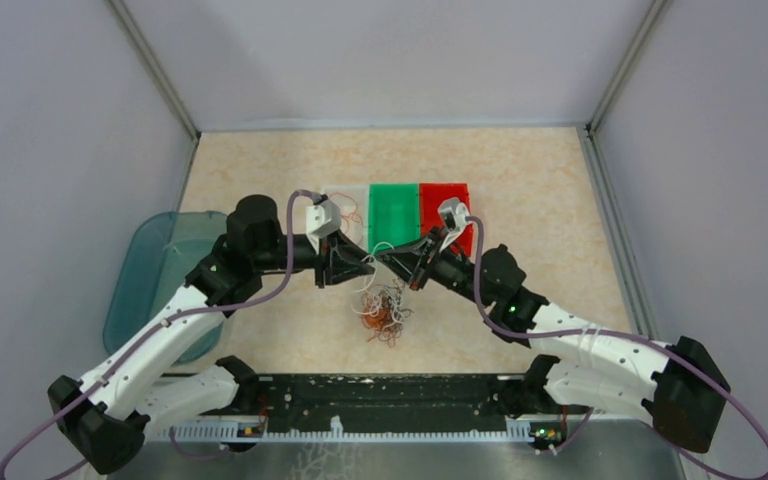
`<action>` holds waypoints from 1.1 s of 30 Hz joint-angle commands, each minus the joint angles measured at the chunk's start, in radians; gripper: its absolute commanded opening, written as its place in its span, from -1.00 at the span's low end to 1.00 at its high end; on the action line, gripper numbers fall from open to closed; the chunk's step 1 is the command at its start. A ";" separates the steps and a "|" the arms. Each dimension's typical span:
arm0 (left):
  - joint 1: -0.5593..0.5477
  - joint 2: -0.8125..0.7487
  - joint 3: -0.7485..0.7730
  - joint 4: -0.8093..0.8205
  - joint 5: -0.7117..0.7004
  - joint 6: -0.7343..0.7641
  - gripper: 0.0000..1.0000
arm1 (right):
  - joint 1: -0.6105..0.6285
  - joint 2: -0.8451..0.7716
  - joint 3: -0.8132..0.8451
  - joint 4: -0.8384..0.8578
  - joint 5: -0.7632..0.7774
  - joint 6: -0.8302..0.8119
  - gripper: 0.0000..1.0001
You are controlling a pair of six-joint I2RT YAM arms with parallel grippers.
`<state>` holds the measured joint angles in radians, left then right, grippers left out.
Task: Untangle the cables
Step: Untie the cable.
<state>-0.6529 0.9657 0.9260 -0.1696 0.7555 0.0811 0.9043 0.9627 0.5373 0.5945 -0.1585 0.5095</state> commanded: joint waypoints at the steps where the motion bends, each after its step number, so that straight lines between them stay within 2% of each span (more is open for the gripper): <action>1: 0.000 -0.012 -0.035 0.001 0.138 -0.056 -0.30 | -0.007 -0.021 0.023 0.094 0.002 0.024 -1.00; 6: 0.001 -0.003 -0.073 0.056 0.163 -0.078 -0.23 | -0.008 -0.006 0.031 0.131 -0.022 0.050 -1.00; 18: 0.001 0.018 -0.115 0.208 0.070 -0.133 -0.24 | -0.006 0.054 0.030 0.256 -0.074 0.150 -1.00; 24: 0.001 0.039 -0.112 0.221 0.128 -0.165 -0.21 | 0.019 0.086 0.064 0.266 -0.075 0.153 -1.00; 27: 0.001 0.040 -0.120 0.219 0.141 -0.171 -0.34 | 0.035 0.102 0.075 0.279 -0.070 0.155 -1.00; 31: 0.001 0.036 -0.120 0.224 0.134 -0.174 -0.65 | 0.049 0.115 0.082 0.297 -0.063 0.164 -1.00; 33: 0.001 0.038 -0.120 0.222 0.132 -0.176 -0.64 | 0.053 0.119 0.085 0.309 -0.064 0.173 -1.00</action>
<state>-0.6487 1.0054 0.8055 0.0116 0.8646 -0.0799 0.9394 1.0748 0.5644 0.8074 -0.2134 0.6594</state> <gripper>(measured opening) 0.176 0.010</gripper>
